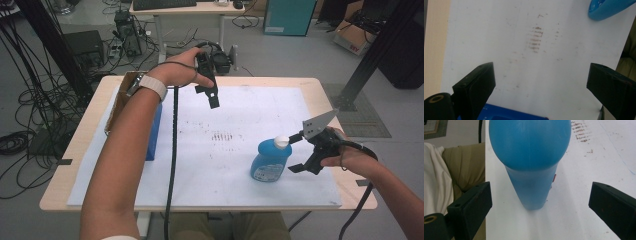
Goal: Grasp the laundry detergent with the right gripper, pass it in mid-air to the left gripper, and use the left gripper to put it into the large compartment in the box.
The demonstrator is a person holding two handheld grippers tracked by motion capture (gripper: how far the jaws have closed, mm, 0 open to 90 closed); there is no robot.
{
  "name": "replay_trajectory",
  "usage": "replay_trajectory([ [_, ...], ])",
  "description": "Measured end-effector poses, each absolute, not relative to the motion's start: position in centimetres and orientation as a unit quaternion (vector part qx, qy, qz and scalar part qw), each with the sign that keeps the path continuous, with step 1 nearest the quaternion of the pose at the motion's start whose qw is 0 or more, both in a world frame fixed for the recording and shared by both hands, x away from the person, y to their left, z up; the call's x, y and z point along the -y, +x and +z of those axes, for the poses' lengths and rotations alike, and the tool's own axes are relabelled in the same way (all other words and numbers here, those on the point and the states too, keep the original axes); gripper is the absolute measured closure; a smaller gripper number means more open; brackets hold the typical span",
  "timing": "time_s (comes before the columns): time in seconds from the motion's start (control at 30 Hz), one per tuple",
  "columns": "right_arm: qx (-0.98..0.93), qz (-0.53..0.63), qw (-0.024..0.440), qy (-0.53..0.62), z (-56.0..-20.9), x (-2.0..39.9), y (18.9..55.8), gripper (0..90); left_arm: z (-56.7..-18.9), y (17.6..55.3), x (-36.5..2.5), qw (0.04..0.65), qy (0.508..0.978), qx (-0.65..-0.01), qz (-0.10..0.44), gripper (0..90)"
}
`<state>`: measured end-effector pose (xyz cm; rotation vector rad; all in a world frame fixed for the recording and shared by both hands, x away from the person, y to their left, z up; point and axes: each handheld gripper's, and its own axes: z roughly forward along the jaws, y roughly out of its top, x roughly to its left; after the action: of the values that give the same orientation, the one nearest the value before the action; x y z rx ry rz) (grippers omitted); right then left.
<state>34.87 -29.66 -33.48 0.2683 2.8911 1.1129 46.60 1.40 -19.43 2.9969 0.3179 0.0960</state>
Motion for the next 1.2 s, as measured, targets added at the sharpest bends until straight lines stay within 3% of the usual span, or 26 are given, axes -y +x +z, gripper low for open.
replay_trajectory([
  [1.2, -0.923, 0.373, 0.016, 0.089, -34.7, 29.5, 34.8, 5.0, -19.7, 46.7, -1.4, 0.066, 0.991, -0.109, 0.033, 8.8],
])
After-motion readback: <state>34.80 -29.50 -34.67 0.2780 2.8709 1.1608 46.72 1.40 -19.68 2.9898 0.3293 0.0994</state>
